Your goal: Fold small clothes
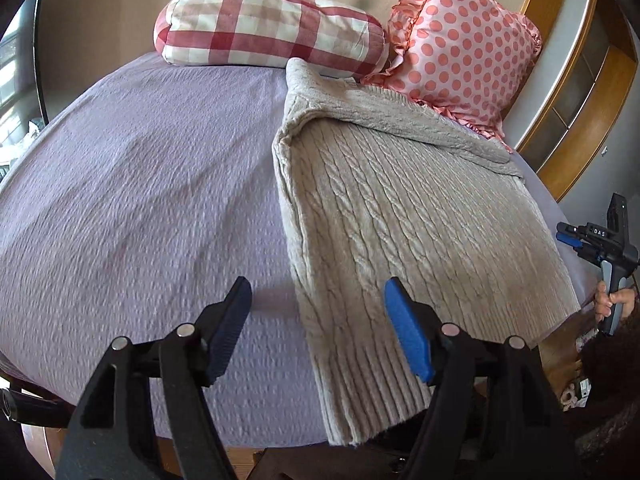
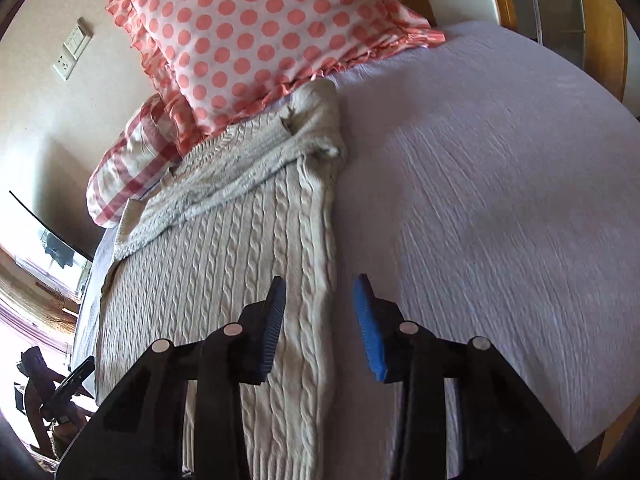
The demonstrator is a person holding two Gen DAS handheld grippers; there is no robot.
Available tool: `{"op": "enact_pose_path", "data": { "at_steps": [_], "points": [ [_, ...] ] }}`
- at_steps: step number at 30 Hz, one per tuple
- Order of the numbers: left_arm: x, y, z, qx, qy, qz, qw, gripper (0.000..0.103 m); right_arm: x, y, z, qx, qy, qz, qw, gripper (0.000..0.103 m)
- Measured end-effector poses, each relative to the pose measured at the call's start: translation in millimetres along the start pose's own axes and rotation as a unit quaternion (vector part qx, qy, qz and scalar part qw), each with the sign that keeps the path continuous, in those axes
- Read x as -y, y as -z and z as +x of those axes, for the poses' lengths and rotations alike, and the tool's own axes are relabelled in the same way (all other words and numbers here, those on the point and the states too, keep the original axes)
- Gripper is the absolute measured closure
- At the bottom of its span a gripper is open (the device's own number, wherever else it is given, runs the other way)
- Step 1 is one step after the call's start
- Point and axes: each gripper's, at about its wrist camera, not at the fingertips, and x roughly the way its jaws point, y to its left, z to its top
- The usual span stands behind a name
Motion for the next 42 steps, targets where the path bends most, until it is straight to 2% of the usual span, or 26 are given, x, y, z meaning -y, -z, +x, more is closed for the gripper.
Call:
{"op": "enact_pose_path", "data": {
  "at_steps": [2, 4, 5, 7, 8, 9, 11, 14, 17, 19, 22, 24, 26, 28, 31, 34, 37, 39, 41, 42],
  "points": [
    [2, 9, -6, 0.005, 0.008, -0.006, 0.9999, 0.035, 4, 21, -4, -0.008, -0.017, 0.002, 1.0, 0.066],
    [5, 17, -11, 0.009, 0.015, -0.011, 0.9998, 0.037, 1, 38, -12, -0.005, -0.04, -0.007, 0.999, 0.074],
    [7, 21, -14, 0.012, 0.012, -0.011, 0.9998, 0.043, -2, 47, -15, -0.009, -0.053, -0.01, 0.998, 0.076],
    [13, 28, -17, 0.014, 0.005, -0.008, 0.9999, 0.055, -6, 65, -18, -0.015, -0.079, -0.019, 0.997, 0.09],
    [15, 31, -19, 0.013, 0.007, -0.011, 0.9998, 0.067, -7, 72, -20, -0.014, -0.087, -0.021, 0.996, 0.092],
    [17, 35, -20, 0.012, 0.01, -0.017, 0.9997, 0.072, -8, 78, -21, -0.013, -0.097, -0.022, 0.995, 0.093],
    [20, 38, -20, 0.005, 0.014, -0.027, 0.9995, 0.091, -8, 82, -26, -0.002, -0.109, -0.017, 0.994, 0.094],
    [22, 36, -20, 0.002, 0.024, -0.028, 0.9993, 0.094, -5, 74, -37, 0.032, -0.147, 0.003, 0.989, 0.095],
    [17, 17, -24, 0.023, 0.053, -0.035, 0.9977, 0.095, -11, 46, -51, 0.083, -0.184, 0.006, 0.979, 0.095],
    [13, -12, -26, 0.045, 0.08, -0.038, 0.995, 0.095, -20, 19, -56, 0.116, -0.211, 0.008, 0.971, 0.095],
    [4, -75, -17, 0.085, 0.094, -0.04, 0.9911, 0.096, -35, -38, -47, 0.148, -0.232, 0.014, 0.961, 0.095],
    [-7, -125, 5, 0.095, 0.095, -0.056, 0.9893, 0.096, -43, -78, -30, 0.162, -0.229, 0.027, 0.96, 0.095],
    [-22, -175, 39, 0.087, 0.078, -0.077, 0.9901, 0.097, -45, -117, 0, 0.158, -0.225, 0.058, 0.96, 0.095],
    [-33, -217, 76, 0.078, 0.045, -0.086, 0.9923, 0.097, -42, -150, 37, 0.145, -0.206, 0.094, 0.963, 0.095],
    [-45, -262, 131, 0.052, 0.018, -0.104, 0.9931, 0.097, -32, -188, 97, 0.117, -0.168, 0.138, 0.969, 0.095],
    [-46, -284, 179, 0.025, -0.009, -0.107, 0.9939, 0.097, -19, -209, 143, 0.098, -0.138, 0.18, 0.969, 0.095],
    [-49, -292, 214, 0.007, -0.042, -0.105, 0.9936, 0.097, -11, -222, 175, 0.071, -0.09, 0.213, 0.97, 0.095],
    [-58, -295, 223, 0.0, -0.036, -0.13, 0.9909, 0.096, -6, -231, 192, 0.041, -0.073, 0.239, 0.967, 0.094],
    [-68, -298, 219, 0.001, -0.018, -0.155, 0.9878, 0.095, -2, -236, 199, 0.019, -0.082, 0.271, 0.959, 0.094],
    [-72, -299, 213, 0.007, -0.018, -0.161, 0.9868, 0.09, 0, -239, 198, 0.015, -0.093, 0.285, 0.954, 0.09]
  ]
}}
